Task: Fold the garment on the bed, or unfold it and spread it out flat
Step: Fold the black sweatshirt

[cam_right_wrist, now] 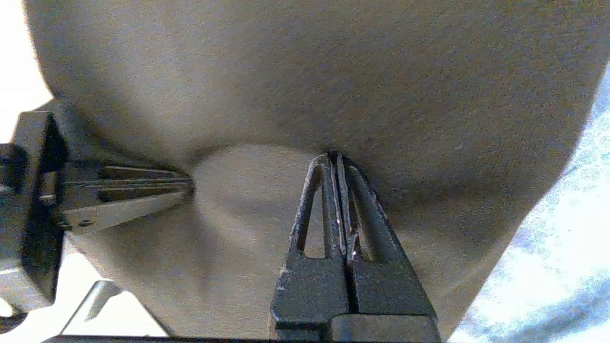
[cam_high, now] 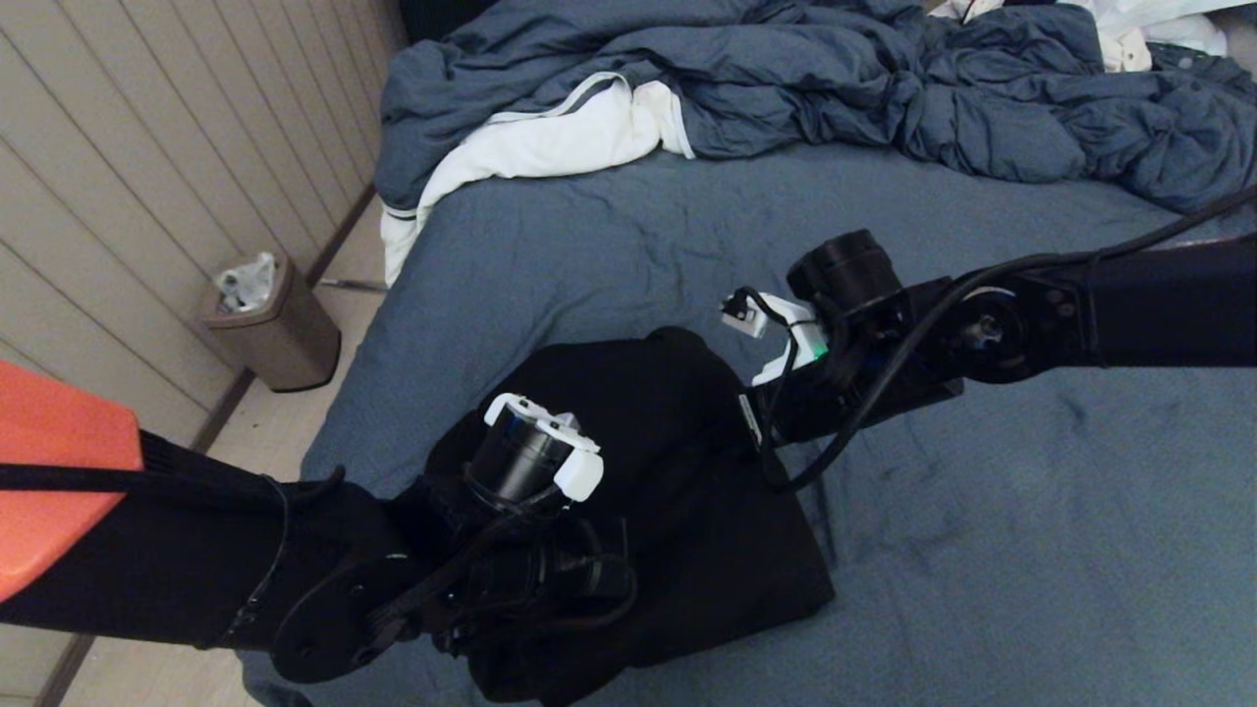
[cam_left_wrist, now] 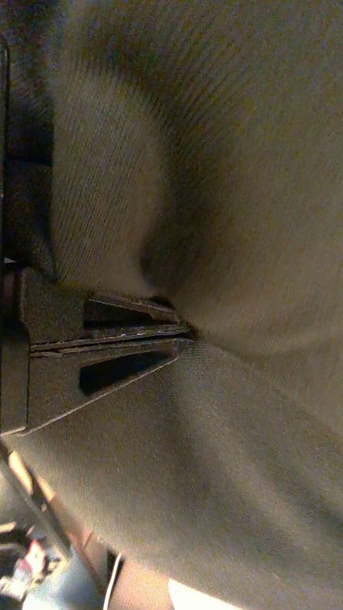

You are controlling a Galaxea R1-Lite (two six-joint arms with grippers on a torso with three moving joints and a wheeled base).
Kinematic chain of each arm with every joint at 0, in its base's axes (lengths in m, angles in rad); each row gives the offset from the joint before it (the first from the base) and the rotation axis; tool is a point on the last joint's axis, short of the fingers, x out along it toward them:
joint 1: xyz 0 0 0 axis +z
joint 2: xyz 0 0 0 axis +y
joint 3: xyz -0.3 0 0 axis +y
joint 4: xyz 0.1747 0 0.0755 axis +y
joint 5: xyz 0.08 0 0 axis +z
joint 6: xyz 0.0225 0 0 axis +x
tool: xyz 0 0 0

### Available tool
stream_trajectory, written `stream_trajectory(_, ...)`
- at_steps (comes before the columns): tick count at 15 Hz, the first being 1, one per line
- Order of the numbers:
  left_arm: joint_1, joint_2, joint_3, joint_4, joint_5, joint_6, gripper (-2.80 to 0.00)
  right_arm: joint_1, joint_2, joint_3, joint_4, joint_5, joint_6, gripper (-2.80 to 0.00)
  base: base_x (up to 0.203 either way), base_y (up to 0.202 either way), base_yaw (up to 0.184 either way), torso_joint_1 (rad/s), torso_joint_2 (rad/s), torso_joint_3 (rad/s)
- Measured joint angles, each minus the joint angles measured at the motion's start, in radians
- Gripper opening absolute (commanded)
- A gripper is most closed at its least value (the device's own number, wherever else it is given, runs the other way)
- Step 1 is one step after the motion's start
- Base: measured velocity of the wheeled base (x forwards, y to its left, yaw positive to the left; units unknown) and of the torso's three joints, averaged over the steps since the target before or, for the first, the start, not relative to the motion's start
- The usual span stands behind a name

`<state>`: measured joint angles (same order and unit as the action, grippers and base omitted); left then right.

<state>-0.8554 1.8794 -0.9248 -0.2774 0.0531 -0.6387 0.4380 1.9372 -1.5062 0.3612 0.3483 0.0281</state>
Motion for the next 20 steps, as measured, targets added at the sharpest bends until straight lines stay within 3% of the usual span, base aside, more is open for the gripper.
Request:
stream_trajectory(6, 0.070, 0.035, 0.083, -0.112, 0.000, 0.014, -2.80, -0.034, 0.070, -0.002, -0.048, 0.000, -0.003, -2.80, 0.000, 0.000, 0.000, 0.000, 0.00, 0.000)
stream_trajectory(13, 0.109, -0.090, 0.082, -0.079, 0.024, 0.024, -2.80, -0.025, -0.030, 0.006, -0.038, -0.003, 0.010, -2.80, 0.000, 0.000, 0.000, 0.000, 0.00, 0.000)
stream_trajectory(18, 0.099, -0.379, 0.061, 0.070, 0.180, 0.114, -2.80, -0.010, -0.266, 0.045, -0.033, -0.011, 0.055, -2.80, 0.000, 0.000, 0.000, 0.000, 0.00, 0.000)
stream_trajectory(20, 0.170, -0.510, 0.071, 0.150, 0.255, 0.163, -2.80, -0.022, -0.384, 0.072, -0.028, -0.053, 0.100, -2.80, 0.000, 0.000, 0.000, 0.000, 0.00, 0.000)
